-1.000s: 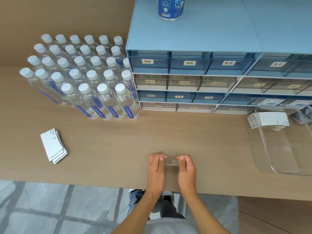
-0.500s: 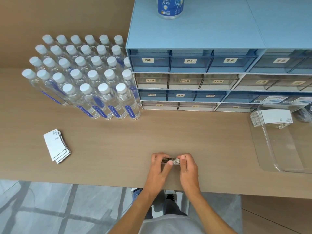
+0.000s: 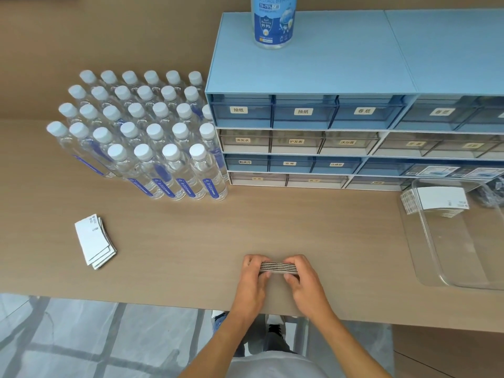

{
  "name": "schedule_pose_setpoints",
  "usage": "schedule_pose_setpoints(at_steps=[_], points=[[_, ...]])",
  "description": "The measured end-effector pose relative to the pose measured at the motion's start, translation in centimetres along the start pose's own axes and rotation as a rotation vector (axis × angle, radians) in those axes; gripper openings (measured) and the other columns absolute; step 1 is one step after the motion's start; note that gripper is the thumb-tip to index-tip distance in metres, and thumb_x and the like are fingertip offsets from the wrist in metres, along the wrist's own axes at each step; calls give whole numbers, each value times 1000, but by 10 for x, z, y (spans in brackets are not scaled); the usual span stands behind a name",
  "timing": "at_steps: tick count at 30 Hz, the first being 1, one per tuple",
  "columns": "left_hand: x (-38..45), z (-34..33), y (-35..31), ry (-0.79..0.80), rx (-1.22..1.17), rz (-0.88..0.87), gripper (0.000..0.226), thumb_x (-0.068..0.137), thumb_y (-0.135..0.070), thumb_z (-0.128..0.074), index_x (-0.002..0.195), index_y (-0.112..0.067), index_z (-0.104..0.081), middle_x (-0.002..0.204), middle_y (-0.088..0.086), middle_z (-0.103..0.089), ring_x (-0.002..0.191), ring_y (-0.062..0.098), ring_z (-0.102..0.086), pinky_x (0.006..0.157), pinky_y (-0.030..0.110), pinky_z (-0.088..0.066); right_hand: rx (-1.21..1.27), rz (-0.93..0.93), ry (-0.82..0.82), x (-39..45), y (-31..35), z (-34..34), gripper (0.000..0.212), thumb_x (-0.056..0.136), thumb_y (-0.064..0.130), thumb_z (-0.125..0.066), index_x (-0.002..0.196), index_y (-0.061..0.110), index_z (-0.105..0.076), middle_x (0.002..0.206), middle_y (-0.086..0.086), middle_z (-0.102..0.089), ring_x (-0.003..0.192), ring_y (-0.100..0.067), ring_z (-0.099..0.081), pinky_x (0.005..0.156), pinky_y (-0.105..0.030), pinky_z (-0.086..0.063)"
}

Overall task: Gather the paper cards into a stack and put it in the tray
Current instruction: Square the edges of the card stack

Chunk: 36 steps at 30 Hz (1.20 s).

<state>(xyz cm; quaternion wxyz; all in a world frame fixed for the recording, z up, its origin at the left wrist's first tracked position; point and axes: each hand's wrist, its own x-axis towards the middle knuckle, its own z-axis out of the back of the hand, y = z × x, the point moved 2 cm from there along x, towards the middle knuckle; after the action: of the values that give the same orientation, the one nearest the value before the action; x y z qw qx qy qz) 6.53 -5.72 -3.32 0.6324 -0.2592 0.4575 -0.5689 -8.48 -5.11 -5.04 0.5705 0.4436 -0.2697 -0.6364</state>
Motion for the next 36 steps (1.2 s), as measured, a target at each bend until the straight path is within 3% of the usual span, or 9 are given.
schedule_pose_setpoints(at_steps=[4,6,9,14,20,25,31,36], points=[[2,3,-4,-25,-3,32,30,88,14,-53,111,-2,-62,108,11,-56,96,13,-54,86,5,-39,62,-97,-36,3,7,4,37,82,-9,-59,94,26,-56,94,2,-64,88,-9,-60,75,-10,-42],[3,7,-8,-54,-56,60,36,84,13,-57,113,-8,-61,108,10,-62,97,16,-58,87,13,-43,155,-172,-74,5,14,7,40,82,-6,-61,94,31,-56,93,5,-67,86,-12,-63,73,-17,-46],[2,20,-16,-150,-221,164,42,80,5,-66,107,-27,-58,99,-2,-68,88,14,-64,75,17,-51,354,-217,-144,11,31,13,37,81,-8,-64,99,24,-58,94,0,-71,79,-8,-69,65,-16,-52],[-2,48,-24,-344,-420,329,38,77,-6,-79,106,-20,-58,90,4,-76,79,16,-70,60,15,-51,499,-173,-99,26,70,16,30,81,-9,-64,97,16,-62,88,4,-79,75,-4,-73,59,-14,-53],[-25,81,-26,-558,-502,417,25,77,-7,-80,95,-18,-66,86,0,-76,79,16,-71,64,23,-51,430,-100,42,44,111,-6,29,81,-7,-63,95,18,-62,90,2,-76,74,-1,-70,60,-11,-51],[-43,110,-16,-722,-578,500,24,75,-4,-81,90,-18,-68,86,2,-76,81,20,-73,68,31,-57,325,-60,187,55,136,-41,28,81,-2,-63,94,22,-62,92,3,-76,79,-6,-71,64,-17,-52],[-44,152,7,-825,-645,572,27,74,-4,-82,93,-14,-65,90,9,-76,86,27,-73,81,44,-61,202,-88,247,76,169,-91,23,79,2,-68,90,21,-63,94,-1,-75,86,-18,-72,82,-40,-59],[-34,190,32,-879,-707,648,27,74,-2,-81,93,-12,-63,91,10,-74,87,28,-73,80,43,-60,58,-37,299,98,204,-135,23,80,4,-68,92,23,-64,91,5,-74,86,-13,-71,75,-30,-56]])
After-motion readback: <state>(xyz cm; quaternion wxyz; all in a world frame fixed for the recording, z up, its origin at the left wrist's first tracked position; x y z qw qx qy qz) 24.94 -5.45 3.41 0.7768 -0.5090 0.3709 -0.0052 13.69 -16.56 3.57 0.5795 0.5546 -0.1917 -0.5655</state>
